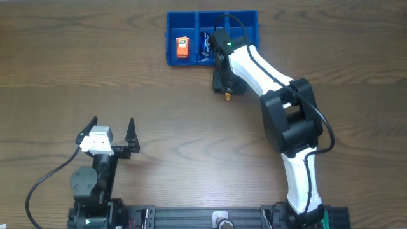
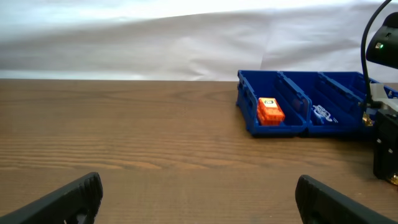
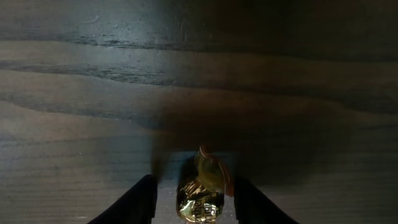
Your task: Sort Candies Into Trays
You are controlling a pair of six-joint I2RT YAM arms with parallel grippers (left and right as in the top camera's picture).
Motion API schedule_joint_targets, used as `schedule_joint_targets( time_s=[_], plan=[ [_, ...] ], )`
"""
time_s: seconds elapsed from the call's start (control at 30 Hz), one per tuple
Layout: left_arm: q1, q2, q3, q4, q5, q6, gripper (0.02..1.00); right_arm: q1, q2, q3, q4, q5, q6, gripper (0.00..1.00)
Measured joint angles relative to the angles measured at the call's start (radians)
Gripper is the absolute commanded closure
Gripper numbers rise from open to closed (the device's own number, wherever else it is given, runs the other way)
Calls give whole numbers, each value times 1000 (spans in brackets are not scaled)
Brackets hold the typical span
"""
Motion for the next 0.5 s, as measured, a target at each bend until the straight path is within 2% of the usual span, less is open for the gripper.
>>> schedule_joint_targets(
  time_s=[0.23, 0.5],
  plan=[
    [0, 0, 0, 0, 0, 0, 20, 0, 0, 0, 3, 0, 0, 715],
    [0, 0, 0, 0, 0, 0, 20, 0, 0, 0, 3, 0, -1, 776]
  ],
)
